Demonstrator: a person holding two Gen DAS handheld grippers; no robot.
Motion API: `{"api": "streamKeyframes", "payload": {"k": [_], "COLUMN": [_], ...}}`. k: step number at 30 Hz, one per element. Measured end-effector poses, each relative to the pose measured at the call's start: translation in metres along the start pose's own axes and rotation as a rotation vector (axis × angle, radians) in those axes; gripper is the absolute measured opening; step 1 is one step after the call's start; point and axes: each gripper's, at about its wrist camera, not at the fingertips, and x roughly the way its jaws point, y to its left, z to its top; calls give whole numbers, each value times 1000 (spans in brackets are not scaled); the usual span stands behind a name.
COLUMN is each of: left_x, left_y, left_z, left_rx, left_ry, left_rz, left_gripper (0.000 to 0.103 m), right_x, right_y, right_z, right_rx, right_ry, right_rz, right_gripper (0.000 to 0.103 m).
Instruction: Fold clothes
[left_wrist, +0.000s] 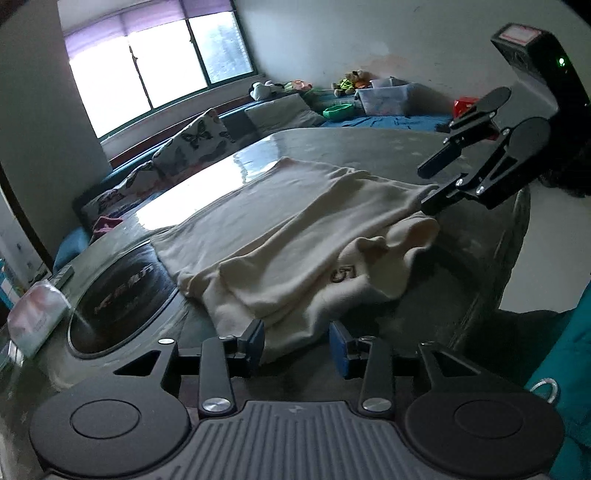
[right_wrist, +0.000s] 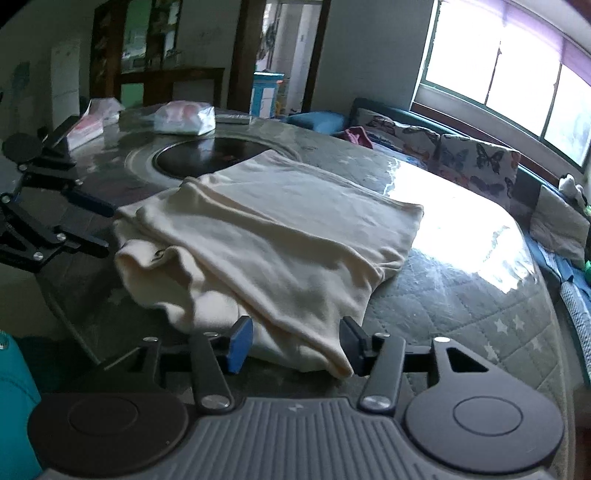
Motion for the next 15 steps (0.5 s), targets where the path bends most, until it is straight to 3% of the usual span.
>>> {"api": "streamKeyframes", "payload": {"k": [10,13,14,15], "left_x": [16,16,16,16], "left_y": [-11,-10,-8,-6], "left_z": [2,3,3,5], "left_rx": [51,31,22,6], "left_ry": [-65,-77,-80,-81], "left_rz": [-18,-31,-36,-41], "left_gripper": [38,29,18,16], "right_x": [-6,-5,-4,-3], "right_y": [14,19,21,22], "right_z": [-8,-10,-10,-10], "right_rx": [-130,-165,-173,-181], "right_ry": [22,18,15,12], "right_rz": [-1,14,20,26], "right_gripper": [67,68,68,68]}}
